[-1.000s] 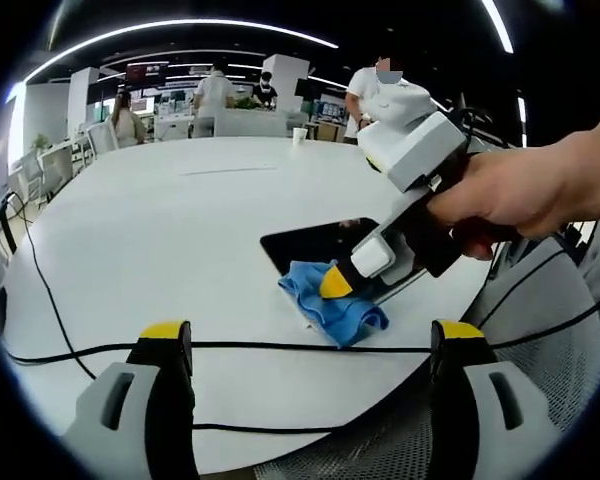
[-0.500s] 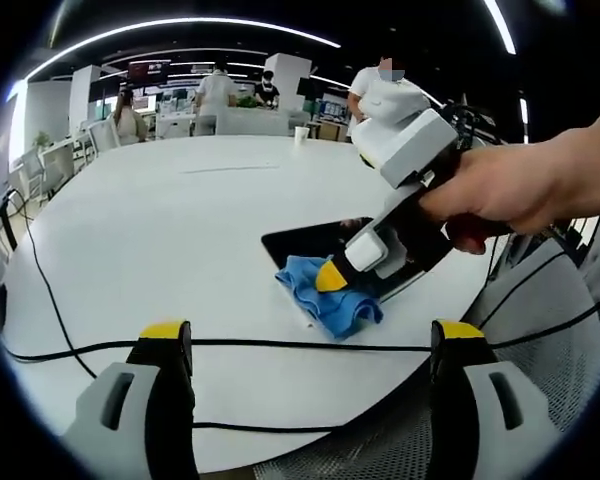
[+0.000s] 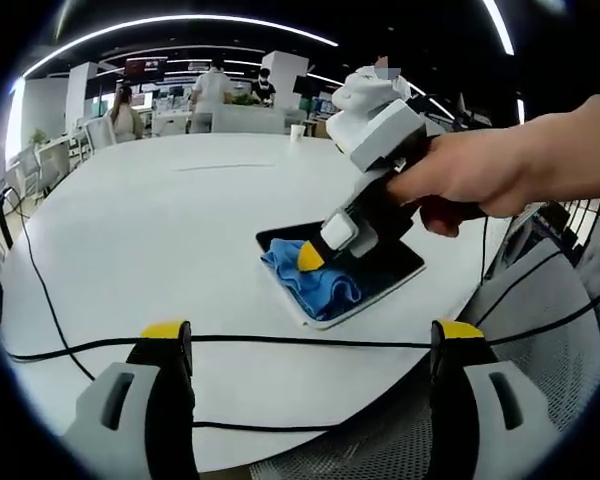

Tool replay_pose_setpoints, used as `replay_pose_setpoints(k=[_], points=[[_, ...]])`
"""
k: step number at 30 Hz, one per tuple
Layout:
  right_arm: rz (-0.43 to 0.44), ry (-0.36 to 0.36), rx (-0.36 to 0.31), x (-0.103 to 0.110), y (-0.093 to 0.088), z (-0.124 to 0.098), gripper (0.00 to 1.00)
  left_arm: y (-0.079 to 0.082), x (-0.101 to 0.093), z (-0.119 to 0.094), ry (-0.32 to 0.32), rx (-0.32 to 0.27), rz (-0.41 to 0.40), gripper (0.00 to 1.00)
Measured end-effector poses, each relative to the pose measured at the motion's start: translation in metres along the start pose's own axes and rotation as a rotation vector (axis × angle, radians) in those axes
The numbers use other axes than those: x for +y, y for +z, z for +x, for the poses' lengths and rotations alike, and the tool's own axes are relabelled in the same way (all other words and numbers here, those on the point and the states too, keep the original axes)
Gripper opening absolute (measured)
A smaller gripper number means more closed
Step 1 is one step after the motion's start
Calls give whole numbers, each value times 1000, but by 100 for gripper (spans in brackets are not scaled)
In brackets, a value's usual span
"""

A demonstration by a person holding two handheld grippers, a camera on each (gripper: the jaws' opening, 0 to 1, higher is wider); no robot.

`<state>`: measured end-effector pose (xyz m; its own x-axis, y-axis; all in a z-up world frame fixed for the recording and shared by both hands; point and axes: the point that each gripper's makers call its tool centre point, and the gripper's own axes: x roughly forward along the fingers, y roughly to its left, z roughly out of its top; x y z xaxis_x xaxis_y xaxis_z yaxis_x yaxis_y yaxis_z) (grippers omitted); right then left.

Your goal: Wipe the mirror surface with the cleaning cloth until all visible marks leave the cleaned area.

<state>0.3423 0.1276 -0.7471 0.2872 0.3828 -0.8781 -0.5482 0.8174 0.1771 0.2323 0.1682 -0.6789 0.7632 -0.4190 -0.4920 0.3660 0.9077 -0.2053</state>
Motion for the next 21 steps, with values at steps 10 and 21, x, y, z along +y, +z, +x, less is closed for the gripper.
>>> replay_pose_setpoints(k=[10,21], points=[[-53,1,-9,-6,15,0,1,-3,1,2,-5,5,-3,99],[-74,11,0,-14,33,8,1,-4,2,3,-3,1,-5,99]])
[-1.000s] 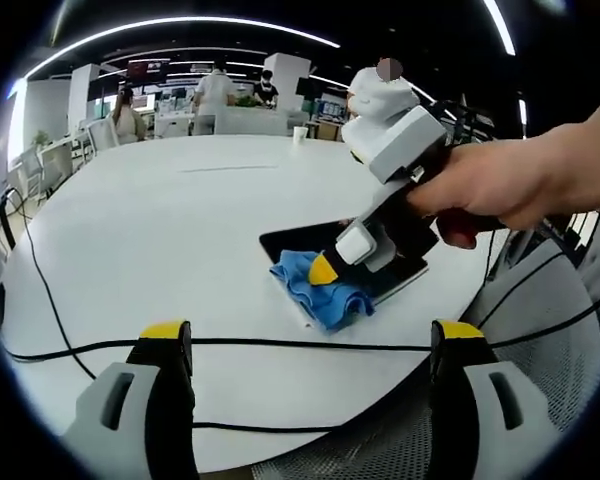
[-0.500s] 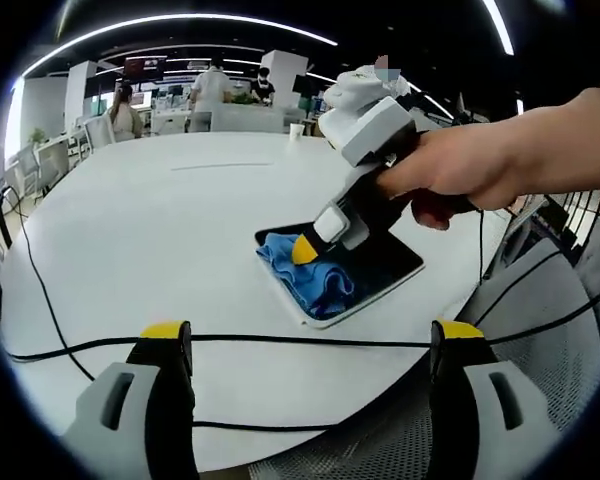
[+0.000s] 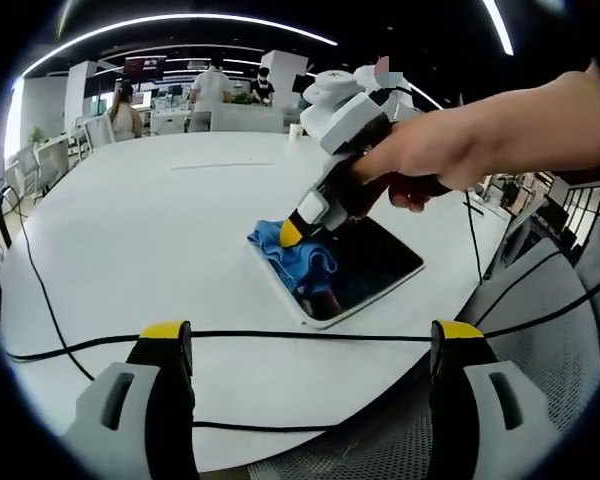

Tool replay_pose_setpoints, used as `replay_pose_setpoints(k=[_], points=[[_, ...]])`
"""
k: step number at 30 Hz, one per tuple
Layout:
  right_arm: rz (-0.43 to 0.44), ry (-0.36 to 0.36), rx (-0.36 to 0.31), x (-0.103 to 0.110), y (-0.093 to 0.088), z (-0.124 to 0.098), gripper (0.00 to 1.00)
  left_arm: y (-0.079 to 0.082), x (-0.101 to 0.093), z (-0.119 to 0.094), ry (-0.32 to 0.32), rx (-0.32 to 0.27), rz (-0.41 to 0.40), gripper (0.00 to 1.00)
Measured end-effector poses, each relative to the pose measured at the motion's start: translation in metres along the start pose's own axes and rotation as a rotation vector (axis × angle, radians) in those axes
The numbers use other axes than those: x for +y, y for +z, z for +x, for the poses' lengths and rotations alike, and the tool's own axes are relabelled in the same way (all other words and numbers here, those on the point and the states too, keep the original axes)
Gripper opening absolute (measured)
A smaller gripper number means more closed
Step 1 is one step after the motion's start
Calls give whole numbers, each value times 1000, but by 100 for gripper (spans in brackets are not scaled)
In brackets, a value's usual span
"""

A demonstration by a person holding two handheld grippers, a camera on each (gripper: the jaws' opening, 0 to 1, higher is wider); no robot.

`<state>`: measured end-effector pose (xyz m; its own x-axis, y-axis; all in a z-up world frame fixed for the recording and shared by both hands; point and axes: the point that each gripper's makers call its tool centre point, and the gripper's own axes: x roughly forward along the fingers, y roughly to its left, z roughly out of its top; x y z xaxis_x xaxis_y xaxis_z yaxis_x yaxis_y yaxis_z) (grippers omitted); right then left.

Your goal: Wipe the mirror surface with the cleaning cloth until all visible marks leave the cleaned area.

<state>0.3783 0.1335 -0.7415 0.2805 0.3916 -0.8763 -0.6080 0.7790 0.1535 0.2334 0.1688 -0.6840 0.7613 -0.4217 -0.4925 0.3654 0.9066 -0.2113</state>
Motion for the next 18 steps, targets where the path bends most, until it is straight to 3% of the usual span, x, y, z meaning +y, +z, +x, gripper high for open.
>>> replay_pose_setpoints(k=[4,7,18], points=[[3,5,6,-2,6,4,1,-1,-1,1,-6,5,-5,99],[-70,-12,2,-2,10,2,1,-1,-1,1,-8,5,-4,99],[-74,-12,0,-10,25,15,1,-1,-1,1,-10,7,-9,99]])
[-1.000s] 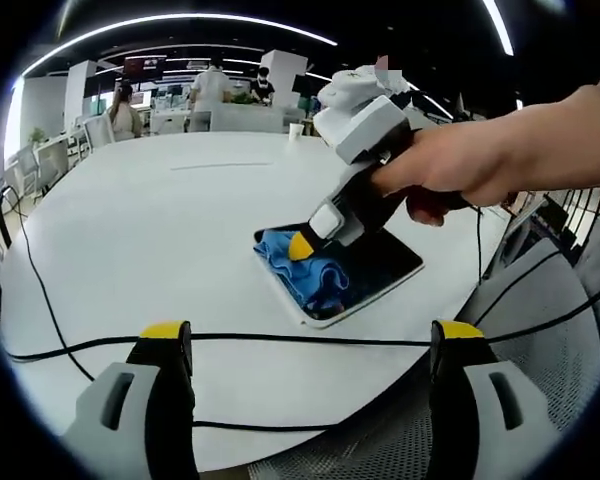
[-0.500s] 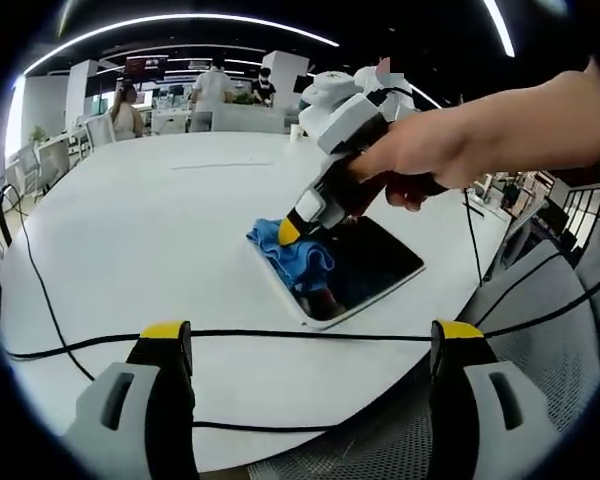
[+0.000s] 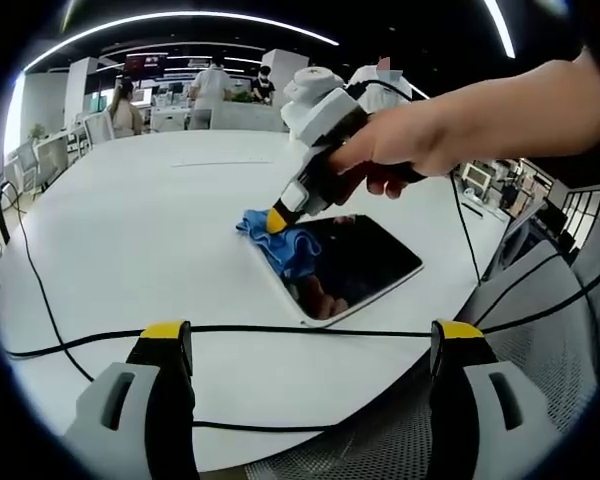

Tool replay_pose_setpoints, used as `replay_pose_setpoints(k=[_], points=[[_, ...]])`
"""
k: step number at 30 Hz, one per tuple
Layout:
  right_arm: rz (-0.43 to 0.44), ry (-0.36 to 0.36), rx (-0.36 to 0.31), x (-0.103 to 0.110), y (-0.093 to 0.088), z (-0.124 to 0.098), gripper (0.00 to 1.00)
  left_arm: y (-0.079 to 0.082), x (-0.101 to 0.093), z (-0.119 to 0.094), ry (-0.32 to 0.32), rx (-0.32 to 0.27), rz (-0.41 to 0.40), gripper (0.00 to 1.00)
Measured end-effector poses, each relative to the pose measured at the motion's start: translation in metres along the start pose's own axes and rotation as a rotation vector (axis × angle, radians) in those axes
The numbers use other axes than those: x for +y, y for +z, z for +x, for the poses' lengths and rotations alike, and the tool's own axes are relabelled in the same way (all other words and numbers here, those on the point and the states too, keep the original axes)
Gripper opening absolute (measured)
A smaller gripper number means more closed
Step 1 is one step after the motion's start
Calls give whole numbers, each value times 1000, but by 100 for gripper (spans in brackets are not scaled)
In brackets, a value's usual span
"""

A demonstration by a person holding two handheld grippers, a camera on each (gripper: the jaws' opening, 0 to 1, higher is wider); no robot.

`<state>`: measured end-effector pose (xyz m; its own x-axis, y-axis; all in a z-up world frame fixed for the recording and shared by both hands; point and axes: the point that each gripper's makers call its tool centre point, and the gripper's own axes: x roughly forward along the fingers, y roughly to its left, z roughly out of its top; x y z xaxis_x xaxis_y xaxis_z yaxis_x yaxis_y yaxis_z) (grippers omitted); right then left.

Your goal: Wipe the mirror surface with the cleaning cloth until all visible marks leave the cleaned area.

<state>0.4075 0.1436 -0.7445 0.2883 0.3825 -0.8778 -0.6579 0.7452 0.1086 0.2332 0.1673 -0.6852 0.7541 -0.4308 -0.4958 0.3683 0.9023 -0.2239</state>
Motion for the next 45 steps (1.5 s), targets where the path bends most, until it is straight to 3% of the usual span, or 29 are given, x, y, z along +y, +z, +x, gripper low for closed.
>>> replay_pose_setpoints(k=[5,23,45], points=[[37,8,-7,-6,6,9,1,1,1,0,3,-7,-4,98],[44,9,-23,-1,-6,-12,1,0,1,1,2,-5,-10,99],[57,-28,-24,-33,-18,-15,1,2,0,-1,3,-8,-4,99]])
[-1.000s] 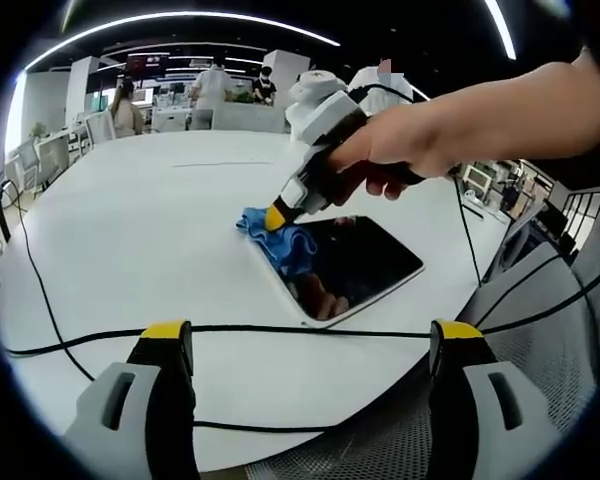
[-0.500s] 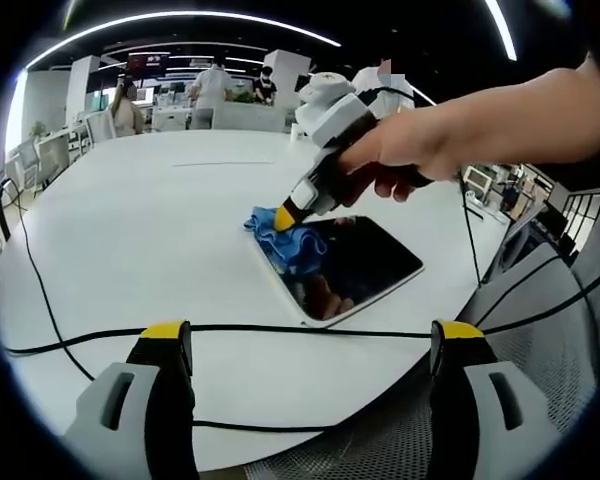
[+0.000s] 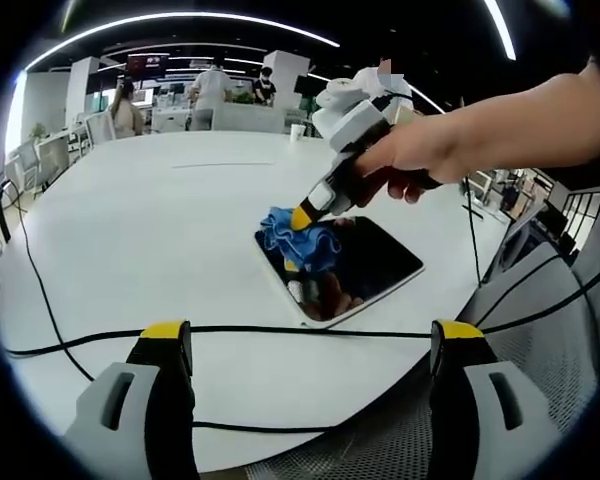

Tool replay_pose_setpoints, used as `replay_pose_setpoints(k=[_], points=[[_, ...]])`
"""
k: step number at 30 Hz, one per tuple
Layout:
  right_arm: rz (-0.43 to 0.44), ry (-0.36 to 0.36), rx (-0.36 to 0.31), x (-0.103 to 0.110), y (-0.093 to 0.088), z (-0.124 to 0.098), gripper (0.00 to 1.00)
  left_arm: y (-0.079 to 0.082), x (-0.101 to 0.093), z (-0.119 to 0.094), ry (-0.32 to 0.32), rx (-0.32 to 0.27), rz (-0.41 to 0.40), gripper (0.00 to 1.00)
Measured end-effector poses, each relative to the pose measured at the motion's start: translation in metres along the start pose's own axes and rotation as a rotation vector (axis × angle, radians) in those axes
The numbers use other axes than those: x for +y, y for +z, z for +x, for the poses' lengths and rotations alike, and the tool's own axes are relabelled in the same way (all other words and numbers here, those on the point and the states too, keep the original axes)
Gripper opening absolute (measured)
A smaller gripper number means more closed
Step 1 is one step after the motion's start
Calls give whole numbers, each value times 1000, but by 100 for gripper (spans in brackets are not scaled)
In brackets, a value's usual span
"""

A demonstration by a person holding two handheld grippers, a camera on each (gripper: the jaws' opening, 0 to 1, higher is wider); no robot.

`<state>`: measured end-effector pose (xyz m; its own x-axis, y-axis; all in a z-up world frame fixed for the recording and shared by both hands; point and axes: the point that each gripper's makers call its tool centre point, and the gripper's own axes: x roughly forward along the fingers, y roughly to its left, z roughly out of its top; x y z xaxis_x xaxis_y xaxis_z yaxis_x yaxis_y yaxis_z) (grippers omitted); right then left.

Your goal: Wipe the mirror surface with the cleaning cloth until all visible marks leave the cleaned area.

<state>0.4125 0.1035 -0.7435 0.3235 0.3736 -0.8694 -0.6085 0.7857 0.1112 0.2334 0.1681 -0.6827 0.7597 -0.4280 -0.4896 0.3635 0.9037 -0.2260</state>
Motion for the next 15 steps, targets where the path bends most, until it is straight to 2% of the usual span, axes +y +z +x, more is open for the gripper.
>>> replay_pose_setpoints(k=[15], points=[[34,-20,2,-12,-9,-14,1,0,-2,-1,-7,9,-2,99]])
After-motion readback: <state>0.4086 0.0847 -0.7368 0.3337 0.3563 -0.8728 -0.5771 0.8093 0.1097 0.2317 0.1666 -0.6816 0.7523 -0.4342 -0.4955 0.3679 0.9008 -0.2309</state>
